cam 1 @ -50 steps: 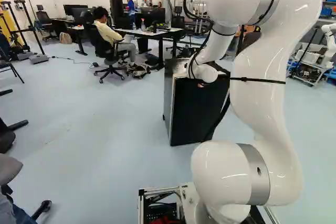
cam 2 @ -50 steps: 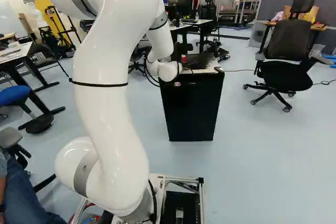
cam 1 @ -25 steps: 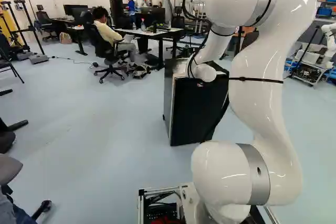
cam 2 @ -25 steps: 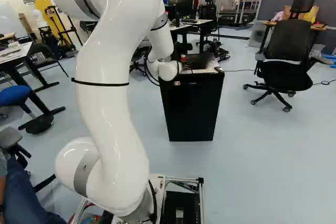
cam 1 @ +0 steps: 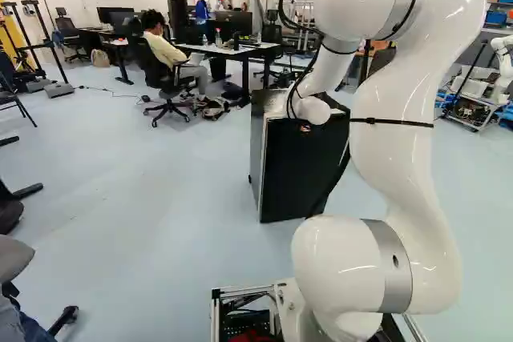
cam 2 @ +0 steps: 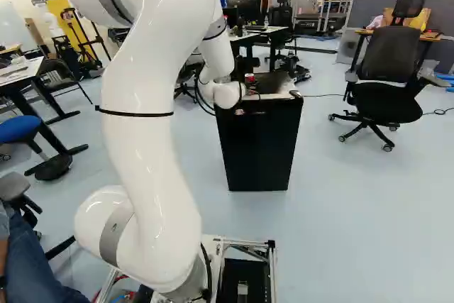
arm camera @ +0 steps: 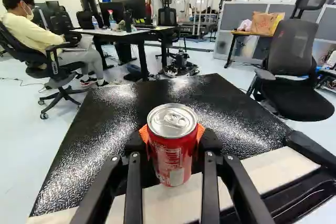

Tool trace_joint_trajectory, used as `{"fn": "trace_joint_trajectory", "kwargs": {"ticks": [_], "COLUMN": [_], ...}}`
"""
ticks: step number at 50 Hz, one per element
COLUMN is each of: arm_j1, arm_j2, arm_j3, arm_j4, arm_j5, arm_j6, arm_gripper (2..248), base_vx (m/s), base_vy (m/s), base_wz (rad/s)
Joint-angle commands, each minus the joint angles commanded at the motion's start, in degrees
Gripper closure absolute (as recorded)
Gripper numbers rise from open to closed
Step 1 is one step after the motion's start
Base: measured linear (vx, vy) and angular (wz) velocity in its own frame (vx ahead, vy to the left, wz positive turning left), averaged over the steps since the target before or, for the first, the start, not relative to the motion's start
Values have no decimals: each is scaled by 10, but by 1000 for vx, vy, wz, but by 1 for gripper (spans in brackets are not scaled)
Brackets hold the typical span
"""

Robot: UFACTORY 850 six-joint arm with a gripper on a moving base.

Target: Grab a drink from the fridge

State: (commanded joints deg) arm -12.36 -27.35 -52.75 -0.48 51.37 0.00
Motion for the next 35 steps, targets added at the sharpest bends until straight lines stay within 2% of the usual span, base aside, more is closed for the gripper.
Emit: {"fn": "trace_joint_trajectory", "kwargs": {"ticks": [35], "arm_j1": [0], "arm_j2": [31], "arm_j3": [1], "arm_j4": [0], "arm_j5": [0], "arm_j6": [0], "arm_gripper": [150], "base_vx": [0], "base_vy": [0], "base_wz": [0]}}
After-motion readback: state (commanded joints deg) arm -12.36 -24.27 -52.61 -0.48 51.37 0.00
